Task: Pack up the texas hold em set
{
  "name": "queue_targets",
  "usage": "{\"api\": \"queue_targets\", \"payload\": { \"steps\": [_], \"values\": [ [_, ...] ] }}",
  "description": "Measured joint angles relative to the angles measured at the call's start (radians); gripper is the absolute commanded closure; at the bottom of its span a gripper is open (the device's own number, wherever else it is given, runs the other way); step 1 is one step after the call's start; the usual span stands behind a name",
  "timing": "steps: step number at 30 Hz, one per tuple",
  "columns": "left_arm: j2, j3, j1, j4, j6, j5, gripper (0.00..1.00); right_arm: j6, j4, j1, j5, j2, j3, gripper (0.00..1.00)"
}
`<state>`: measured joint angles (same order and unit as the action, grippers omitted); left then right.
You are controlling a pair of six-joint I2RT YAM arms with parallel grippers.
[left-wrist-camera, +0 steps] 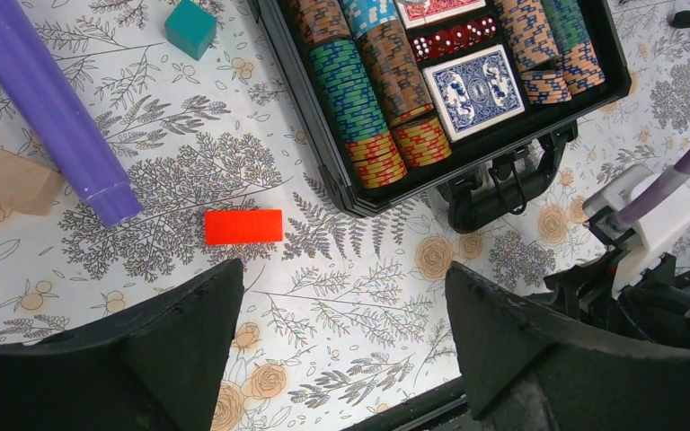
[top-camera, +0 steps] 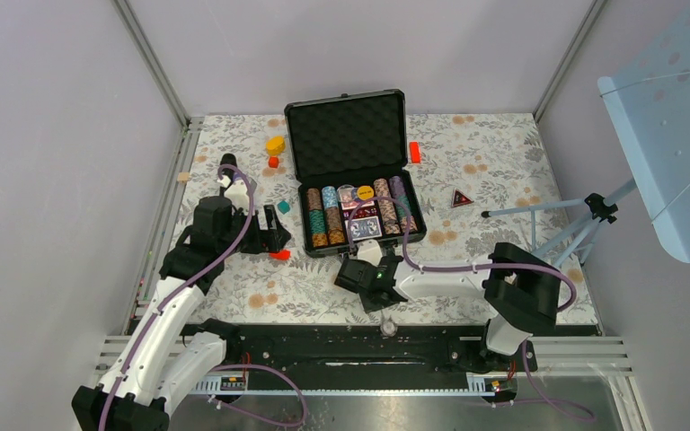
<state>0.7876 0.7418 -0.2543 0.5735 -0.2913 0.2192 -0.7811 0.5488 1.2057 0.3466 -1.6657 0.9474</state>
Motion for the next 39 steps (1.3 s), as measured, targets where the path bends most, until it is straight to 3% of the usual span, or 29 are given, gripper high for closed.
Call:
{"api": "queue_targets", "payload": {
  "steps": [13,21,29,33,39],
  "values": [
    [0.000,0.000,0.000,0.000,0.000,0.000,0.18,-0.043,0.008,0.018,-0.008,0.028,-0.029,0.53],
    [0.000,0.000,0.000,0.000,0.000,0.000,0.18,-0.055,0.023,0.018,0.044,0.128,-0.039,0.41],
    [0.000,0.000,0.000,0.000,0.000,0.000,0.18,-0.054,0.000,-0.083,0.060,0.240,-0.131,0.52],
    [0.000,0.000,0.000,0.000,0.000,0.000,0.17,-0.054,-0.019,-0.152,0.046,0.243,-0.214,0.54],
    [0.000,0.000,0.000,0.000,0.000,0.000,0.17,-0.057,-0.054,-0.154,0.002,0.235,-0.244,0.55]
  ]
}}
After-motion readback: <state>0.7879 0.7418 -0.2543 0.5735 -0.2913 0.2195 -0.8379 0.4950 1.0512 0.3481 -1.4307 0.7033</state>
